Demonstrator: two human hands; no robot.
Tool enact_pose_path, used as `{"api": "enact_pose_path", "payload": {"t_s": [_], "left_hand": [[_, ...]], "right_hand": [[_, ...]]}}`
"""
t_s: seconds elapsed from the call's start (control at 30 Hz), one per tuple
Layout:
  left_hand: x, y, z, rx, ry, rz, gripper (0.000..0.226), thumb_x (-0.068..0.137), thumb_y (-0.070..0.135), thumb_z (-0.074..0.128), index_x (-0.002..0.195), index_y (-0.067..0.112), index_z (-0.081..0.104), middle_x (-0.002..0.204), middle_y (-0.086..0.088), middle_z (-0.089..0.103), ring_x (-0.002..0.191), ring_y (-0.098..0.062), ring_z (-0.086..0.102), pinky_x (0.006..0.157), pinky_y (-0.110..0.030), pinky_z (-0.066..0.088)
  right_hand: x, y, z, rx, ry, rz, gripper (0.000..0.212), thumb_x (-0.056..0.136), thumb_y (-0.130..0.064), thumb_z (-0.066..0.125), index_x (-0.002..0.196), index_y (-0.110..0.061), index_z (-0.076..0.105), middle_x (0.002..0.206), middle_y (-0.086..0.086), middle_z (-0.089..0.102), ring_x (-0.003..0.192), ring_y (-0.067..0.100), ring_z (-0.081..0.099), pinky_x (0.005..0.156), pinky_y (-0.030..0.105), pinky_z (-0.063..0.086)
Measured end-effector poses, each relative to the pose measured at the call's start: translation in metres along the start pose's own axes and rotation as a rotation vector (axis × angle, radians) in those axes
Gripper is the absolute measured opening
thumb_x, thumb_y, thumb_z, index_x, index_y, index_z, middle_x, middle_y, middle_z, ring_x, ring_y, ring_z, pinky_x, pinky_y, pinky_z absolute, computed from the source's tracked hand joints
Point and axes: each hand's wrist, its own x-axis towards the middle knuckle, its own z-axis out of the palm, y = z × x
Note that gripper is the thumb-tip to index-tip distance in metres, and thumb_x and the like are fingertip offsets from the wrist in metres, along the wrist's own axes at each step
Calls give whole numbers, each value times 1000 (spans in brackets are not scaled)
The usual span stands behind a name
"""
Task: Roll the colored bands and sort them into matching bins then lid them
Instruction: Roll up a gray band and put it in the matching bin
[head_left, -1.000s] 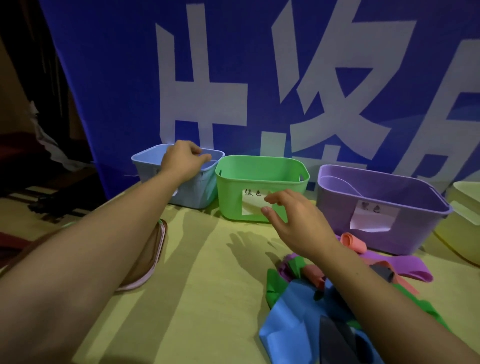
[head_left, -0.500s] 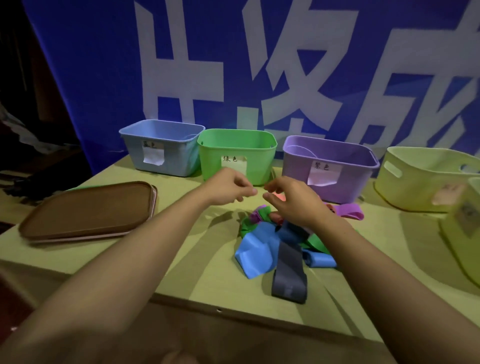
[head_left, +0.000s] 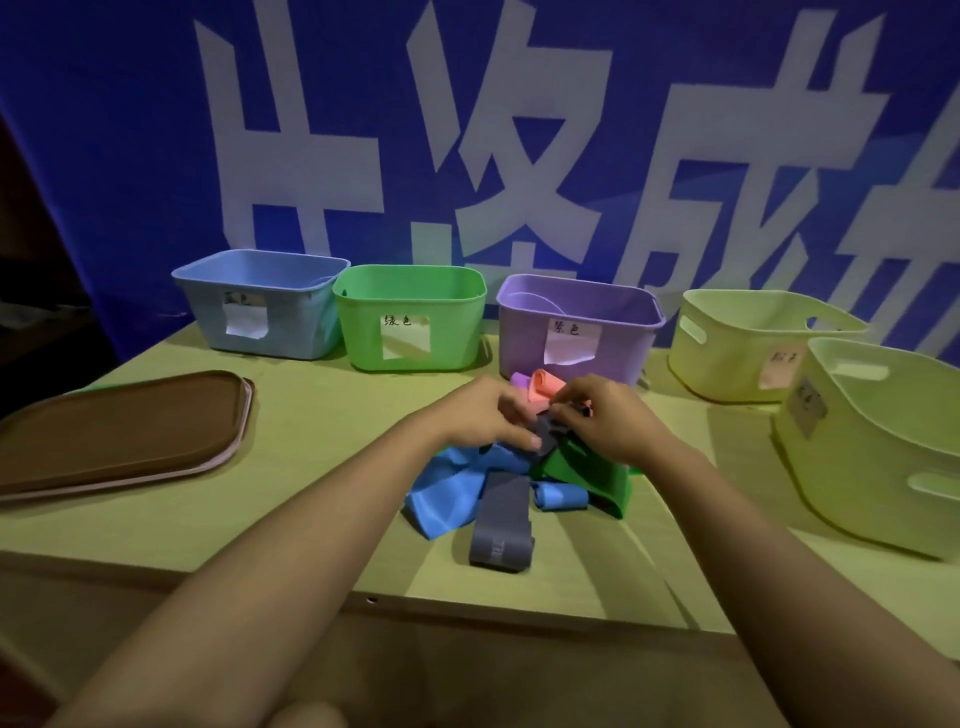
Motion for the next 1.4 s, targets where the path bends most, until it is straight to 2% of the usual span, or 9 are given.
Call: {"api": "enact_pose_path", "payload": {"t_s": [0.13,0.23,0.33,0.5,0.67,0.93,1.13,1.27,1.4], "left_hand": [[-1,-2,4,145,-42,-4,37,73,13,92,107,9,79,97,2,75,87,-10,67,78,-13,50],[-2,-1,4,98,52,25,17,77,10,89,93,11,82,79,8,75,78,-9,70,76,-28,55],[-3,6,-1,39,94,32,10,82,14,86,90,10,81,69,11,71,61,1,61,66,-26,51],[3,24,-13,-22,232,37,9,86,16,83,86,20,74,85,-7,77,76,-17,71,83,-46,60],[6,54,-26,-203,371,127,10,87,12,81,93,15,73,92,-13,76,83,-14,68,81,-36,57],[-1,99,-36,-274,818,240,24,85,25,84,101,14,69,92,6,71,85,-9,69,77,-19,56],[-13,137,-36,-634,615,293,21,104,22,59,111,8,72,103,-7,76,95,-14,76,81,-28,62],[-20,144,-44,-703,665,280,14,100,17,66,112,12,70,108,-11,75,94,-17,76,76,-28,62],[-28,147,-49,-712,671,278,8,98,15,68,105,14,72,98,-5,78,93,-19,77,75,-32,63]], "right_hand": [[-7,2,-3,54,-29,-62,16,98,-30,66,105,-20,76,102,-6,67,87,10,59,78,26,44],[-11,1,-4,141,-119,-102,21,95,-39,69,103,-21,78,100,-12,71,84,2,63,76,16,44],[-14,-1,-5,182,-150,-85,31,88,-50,75,106,-25,77,102,-13,72,89,-2,63,72,7,45],[-14,-7,-13,217,12,-68,18,91,-38,76,101,-24,72,96,-7,72,87,10,65,75,28,51],[-3,-17,-33,420,247,-88,8,96,-31,71,93,-24,73,87,-7,75,85,11,71,78,36,59],[12,-56,-77,653,584,-26,13,96,-32,71,94,-20,74,86,-1,76,83,16,74,77,47,63],[18,-94,-105,664,593,-111,25,100,-36,65,105,-15,78,89,-2,76,84,11,74,78,37,64],[13,-104,-116,685,493,-150,33,107,-37,49,113,-15,74,95,-1,75,88,9,73,78,28,62],[8,-105,-122,768,543,-184,27,105,-33,56,109,-12,72,90,-1,74,81,8,72,69,21,59]]}}
